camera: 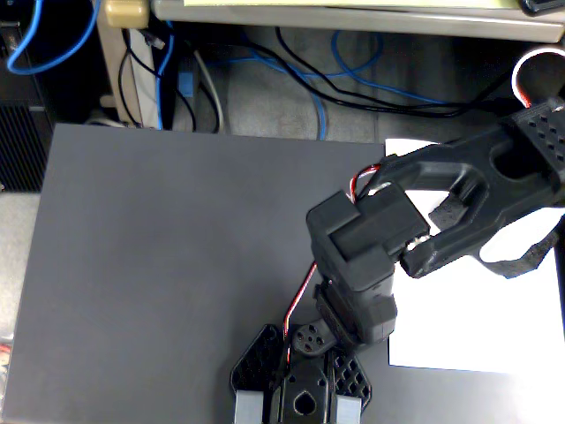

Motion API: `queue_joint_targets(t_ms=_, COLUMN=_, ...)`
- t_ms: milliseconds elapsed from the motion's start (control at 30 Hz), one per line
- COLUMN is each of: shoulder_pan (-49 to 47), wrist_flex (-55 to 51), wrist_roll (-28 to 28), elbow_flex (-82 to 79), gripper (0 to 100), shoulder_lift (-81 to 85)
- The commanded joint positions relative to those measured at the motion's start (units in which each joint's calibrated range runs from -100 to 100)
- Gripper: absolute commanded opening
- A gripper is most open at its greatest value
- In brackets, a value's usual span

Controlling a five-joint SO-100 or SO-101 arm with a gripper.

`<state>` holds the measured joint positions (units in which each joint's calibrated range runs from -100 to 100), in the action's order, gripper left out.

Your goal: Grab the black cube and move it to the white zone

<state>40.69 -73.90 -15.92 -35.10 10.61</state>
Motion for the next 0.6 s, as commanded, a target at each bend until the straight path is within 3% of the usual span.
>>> queue_joint_targets(t_ms=0, shoulder_pan=-0.3, wrist_flex=-10.8, wrist_roll=0.0, elbow_flex=10.7, gripper=52, shoulder_lift=1.6)
queue_joint_targets(t_ms=100, shoulder_pan=-1.1, wrist_flex=-26.1, wrist_roll=1.6, elbow_flex=28.0, gripper=52, shoulder_lift=1.6)
queue_joint_targets(t_ms=267, shoulder_pan=-28.1, wrist_flex=-25.4, wrist_roll=14.7, elbow_flex=32.7, gripper=52, shoulder_lift=1.5)
queue_joint_targets(t_ms=367, shoulder_pan=-36.3, wrist_flex=-24.6, wrist_roll=20.8, elbow_flex=37.5, gripper=52, shoulder_lift=1.5)
queue_joint_targets(t_ms=467, shoulder_pan=-44.0, wrist_flex=-12.9, wrist_roll=25.0, elbow_flex=30.5, gripper=52, shoulder_lift=1.5)
queue_joint_targets(t_ms=567, shoulder_pan=-48.1, wrist_flex=6.9, wrist_roll=25.5, elbow_flex=7.9, gripper=52, shoulder_lift=1.5)
